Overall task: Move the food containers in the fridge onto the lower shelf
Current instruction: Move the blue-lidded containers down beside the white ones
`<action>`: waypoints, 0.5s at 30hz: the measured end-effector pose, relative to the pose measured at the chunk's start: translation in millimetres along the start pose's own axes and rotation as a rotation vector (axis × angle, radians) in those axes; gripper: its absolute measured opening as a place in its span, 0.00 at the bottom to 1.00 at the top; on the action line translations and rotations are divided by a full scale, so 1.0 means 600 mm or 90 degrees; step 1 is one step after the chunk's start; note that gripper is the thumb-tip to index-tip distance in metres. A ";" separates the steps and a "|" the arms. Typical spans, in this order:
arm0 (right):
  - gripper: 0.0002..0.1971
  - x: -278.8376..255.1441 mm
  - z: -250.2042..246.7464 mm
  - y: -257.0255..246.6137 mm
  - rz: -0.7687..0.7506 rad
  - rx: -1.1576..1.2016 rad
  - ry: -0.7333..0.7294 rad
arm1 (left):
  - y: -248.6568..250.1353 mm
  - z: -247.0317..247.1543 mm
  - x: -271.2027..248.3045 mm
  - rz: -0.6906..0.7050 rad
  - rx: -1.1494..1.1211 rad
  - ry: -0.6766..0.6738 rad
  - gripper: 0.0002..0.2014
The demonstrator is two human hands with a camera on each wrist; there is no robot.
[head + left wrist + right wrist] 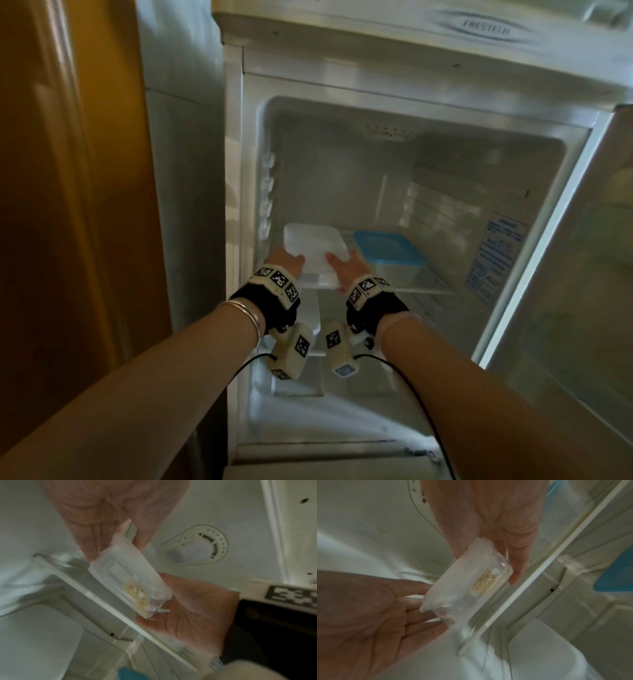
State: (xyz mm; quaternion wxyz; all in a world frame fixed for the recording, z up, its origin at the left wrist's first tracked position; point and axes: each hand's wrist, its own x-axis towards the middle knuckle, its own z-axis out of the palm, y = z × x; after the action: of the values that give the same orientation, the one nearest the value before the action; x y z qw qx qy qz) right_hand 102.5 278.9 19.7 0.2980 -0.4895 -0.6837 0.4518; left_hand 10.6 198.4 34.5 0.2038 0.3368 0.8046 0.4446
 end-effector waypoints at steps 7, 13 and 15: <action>0.30 -0.094 -0.005 0.059 -0.007 0.040 0.026 | -0.052 0.017 -0.086 0.025 -0.019 -0.013 0.25; 0.30 -0.155 -0.006 0.100 -0.029 0.034 0.015 | -0.097 0.018 -0.139 0.031 -0.026 -0.010 0.25; 0.29 -0.168 -0.013 0.109 -0.030 0.023 0.012 | -0.106 0.016 -0.155 0.023 -0.014 -0.018 0.25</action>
State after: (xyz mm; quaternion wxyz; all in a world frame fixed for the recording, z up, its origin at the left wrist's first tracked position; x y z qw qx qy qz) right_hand 169.9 194.4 -32.8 0.3235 -0.4721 -0.6837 0.4528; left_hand 57.9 113.0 -22.0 0.2107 0.3556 0.7905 0.4520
